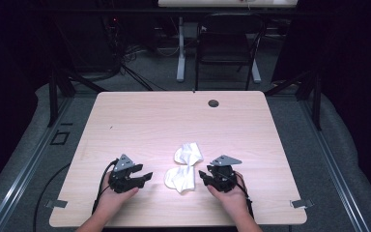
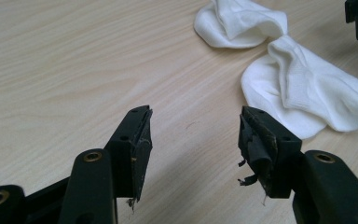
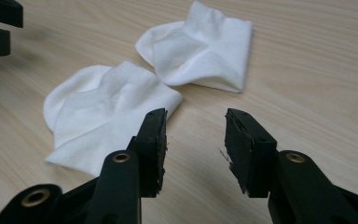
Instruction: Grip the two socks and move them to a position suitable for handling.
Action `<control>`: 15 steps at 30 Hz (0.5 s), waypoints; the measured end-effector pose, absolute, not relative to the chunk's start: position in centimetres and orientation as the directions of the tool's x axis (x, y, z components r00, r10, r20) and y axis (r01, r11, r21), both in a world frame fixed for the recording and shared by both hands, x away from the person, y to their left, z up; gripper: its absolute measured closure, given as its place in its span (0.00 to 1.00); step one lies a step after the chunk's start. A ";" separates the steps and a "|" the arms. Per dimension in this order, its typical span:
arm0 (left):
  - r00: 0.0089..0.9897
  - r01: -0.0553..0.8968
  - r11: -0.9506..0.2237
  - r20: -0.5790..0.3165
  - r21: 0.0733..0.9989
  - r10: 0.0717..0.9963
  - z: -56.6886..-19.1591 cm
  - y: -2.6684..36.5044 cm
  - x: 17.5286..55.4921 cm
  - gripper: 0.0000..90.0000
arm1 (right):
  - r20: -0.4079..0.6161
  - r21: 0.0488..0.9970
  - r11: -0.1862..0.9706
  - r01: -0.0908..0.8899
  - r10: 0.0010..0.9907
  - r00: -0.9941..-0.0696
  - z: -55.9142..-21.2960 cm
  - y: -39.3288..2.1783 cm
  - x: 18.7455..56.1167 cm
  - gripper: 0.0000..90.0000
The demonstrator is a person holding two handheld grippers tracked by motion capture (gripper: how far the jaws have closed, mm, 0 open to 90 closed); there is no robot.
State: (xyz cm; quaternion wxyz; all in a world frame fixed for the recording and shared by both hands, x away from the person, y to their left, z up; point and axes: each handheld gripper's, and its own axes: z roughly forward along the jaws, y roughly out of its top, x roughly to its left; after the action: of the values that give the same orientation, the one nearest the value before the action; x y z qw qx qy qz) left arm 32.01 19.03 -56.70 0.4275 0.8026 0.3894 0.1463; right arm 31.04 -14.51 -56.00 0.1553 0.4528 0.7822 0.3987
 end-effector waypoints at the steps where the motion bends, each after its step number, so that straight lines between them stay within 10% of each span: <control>1: 0.654 0.500 -0.331 -0.098 0.800 0.750 -56.7 19.0 32.0 0.50 | 0.118 0.764 0.272 0.585 0.832 -0.542 -56.0 -14.5 31.0 0.66; 15: 0.685 0.502 -0.361 -0.106 0.786 0.721 -56.8 17.6 31.6 0.59 | 0.091 0.765 0.357 0.535 0.764 -0.639 -56.2 -11.0 30.5 0.86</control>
State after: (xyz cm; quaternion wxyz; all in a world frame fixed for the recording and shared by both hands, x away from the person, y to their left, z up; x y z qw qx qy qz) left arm 31.57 17.63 -56.79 0.4231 0.8146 0.3751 0.1295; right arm 30.51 -10.98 -56.21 0.1422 0.4001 0.8114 0.4015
